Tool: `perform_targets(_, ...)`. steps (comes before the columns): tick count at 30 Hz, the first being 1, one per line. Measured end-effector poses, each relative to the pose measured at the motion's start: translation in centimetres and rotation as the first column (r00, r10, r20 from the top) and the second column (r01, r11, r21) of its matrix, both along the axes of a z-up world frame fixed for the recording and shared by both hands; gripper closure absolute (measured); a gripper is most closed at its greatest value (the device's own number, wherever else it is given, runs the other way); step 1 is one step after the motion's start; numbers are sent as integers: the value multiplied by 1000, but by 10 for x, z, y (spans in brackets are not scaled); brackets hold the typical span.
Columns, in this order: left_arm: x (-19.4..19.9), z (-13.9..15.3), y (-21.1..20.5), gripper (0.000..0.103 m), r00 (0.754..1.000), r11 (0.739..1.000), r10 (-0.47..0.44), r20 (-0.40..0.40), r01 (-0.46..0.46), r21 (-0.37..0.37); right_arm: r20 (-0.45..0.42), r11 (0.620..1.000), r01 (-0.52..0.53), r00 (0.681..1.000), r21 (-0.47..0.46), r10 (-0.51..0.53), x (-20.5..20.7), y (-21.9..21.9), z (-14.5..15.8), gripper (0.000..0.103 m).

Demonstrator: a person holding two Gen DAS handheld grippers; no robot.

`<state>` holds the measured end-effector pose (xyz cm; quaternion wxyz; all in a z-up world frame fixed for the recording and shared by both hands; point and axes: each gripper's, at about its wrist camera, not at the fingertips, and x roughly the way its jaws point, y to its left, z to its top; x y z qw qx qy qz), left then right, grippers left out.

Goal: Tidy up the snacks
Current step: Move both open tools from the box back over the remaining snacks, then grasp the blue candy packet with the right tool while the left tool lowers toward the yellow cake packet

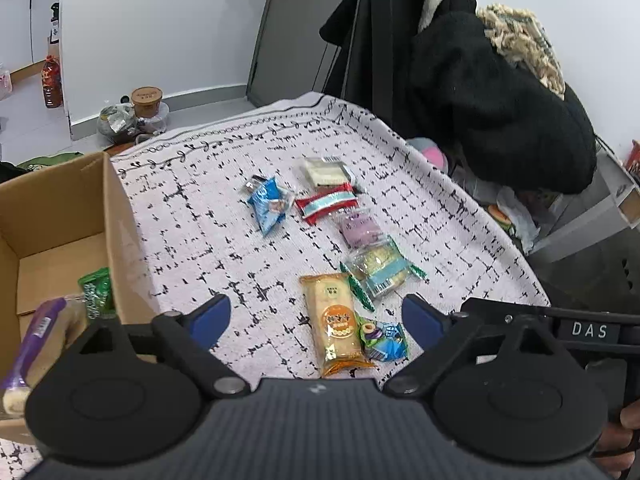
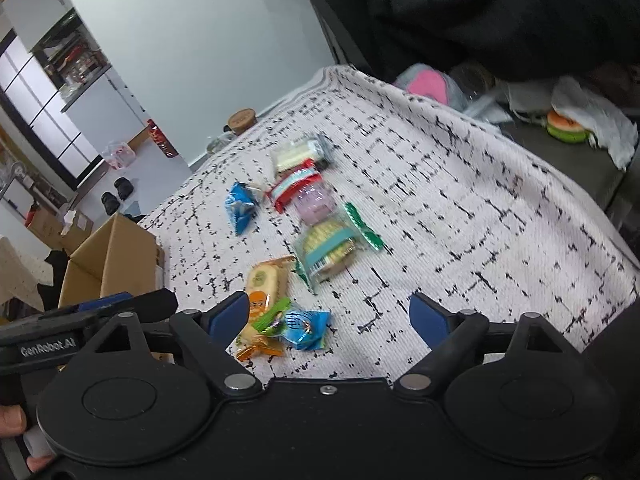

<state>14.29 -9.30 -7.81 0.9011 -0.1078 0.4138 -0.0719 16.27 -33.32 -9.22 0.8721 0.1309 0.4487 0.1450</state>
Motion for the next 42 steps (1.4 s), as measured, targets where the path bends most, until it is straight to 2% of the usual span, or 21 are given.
perform_targets(4,6,-10,-4,26,1000,1000,11,-25,-11,9,-16,1000,20,1000,11,-20,5,-2,-8,18)
perform_targets(6,9,-15,-5,36,999,1000,15,-42,-14,7,-42,999,32,999,23,-31,8,-2,-14,19)
perform_targets(9,12,-21,-6,43,998,1000,18,-58,-18,3,-56,999,39,998,34,-37,11,0,-19,19)
perform_targets(14,18,-28,-11,46,997,1000,10,-72,-10,6,-78,998,50,996,44,-47,16,1,-27,20)
perform_targets(20,25,-38,-14,56,995,1000,9,-98,-9,1,-118,997,52,992,56,-45,24,3,-38,21)
perform_targets(30,33,-49,-14,57,991,1000,19,-135,-17,19,-180,998,18,984,61,-6,37,19,-58,25)
perform_targets(33,34,-52,-16,58,989,999,24,-149,-18,44,-196,998,13,981,55,-2,40,24,-64,32)
perform_targets(36,35,-55,-15,58,987,999,22,-159,-18,28,-180,999,-6,984,43,13,39,28,-66,54)
perform_targets(38,35,-53,-17,58,989,999,13,-150,-8,38,-180,998,-9,983,60,19,39,27,-66,72)
perform_targets(42,37,-50,-18,57,991,999,21,-136,-15,42,-173,998,29,985,61,-18,38,19,-63,75)
